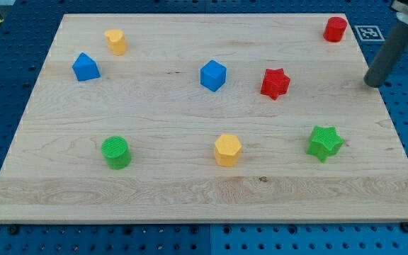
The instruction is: Move the arm to the top of the yellow heart
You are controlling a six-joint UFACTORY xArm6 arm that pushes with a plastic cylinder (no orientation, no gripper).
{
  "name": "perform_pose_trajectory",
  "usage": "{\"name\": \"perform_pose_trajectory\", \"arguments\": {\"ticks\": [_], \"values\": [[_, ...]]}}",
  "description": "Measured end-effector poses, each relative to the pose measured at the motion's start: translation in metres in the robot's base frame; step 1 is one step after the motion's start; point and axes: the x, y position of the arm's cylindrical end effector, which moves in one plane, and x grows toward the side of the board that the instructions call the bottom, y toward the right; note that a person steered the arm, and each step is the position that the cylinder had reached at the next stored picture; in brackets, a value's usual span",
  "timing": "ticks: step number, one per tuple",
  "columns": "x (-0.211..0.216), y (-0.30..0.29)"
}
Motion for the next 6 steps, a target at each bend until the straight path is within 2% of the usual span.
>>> {"name": "perform_pose_trajectory", "arguments": {"ticks": [4, 5, 6], "values": [[-0.006, -0.01], [-0.033, -0.047], [-0.041, -0.09]]}}
